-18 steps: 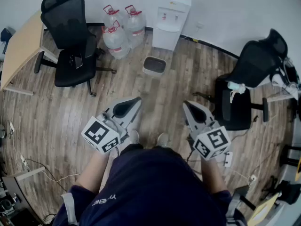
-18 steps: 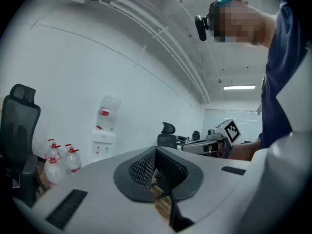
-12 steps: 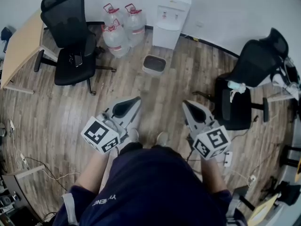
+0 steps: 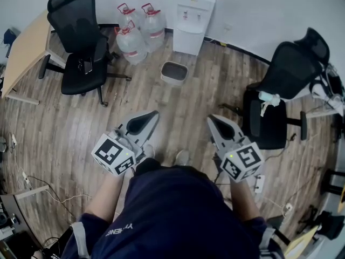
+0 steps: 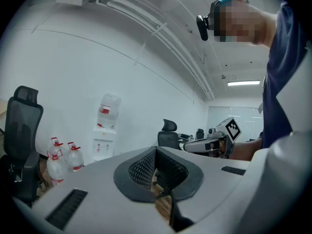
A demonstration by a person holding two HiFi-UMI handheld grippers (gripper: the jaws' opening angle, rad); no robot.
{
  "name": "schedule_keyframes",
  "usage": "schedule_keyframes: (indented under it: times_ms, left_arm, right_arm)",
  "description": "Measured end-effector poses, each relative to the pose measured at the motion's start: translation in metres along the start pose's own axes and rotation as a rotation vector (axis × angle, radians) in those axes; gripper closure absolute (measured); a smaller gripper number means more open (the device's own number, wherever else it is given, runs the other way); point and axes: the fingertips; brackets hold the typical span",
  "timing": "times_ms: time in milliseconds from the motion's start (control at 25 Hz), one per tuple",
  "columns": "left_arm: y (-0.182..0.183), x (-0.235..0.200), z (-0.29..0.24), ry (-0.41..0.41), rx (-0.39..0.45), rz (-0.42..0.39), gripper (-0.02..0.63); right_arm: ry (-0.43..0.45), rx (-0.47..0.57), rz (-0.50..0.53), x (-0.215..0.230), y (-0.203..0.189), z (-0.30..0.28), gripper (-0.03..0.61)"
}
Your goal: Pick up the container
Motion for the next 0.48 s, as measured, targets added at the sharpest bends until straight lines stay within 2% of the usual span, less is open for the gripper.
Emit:
schedule_keyframes:
  times_ms: [240,480]
  left_arm:
    - [-0.010,0.021,-0.006,0.032,-0.014,-0.013,0.594]
    - [-0.011,0.016,-0.016,0.067,-0.019,-0.003,0.594]
  right_arm:
    - [0.012,-0.008,-0.016,0.020,-0.016,0.029,0.561]
    - [0.023,-0.017,-0.036,0.041,-0.020,0.035,0.561]
Point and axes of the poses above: the fingertips, and each gripper's own axes: z backward along the fingers, x to its right, y out of its top, and after that the axes turned 3 degrees about z, right-handed
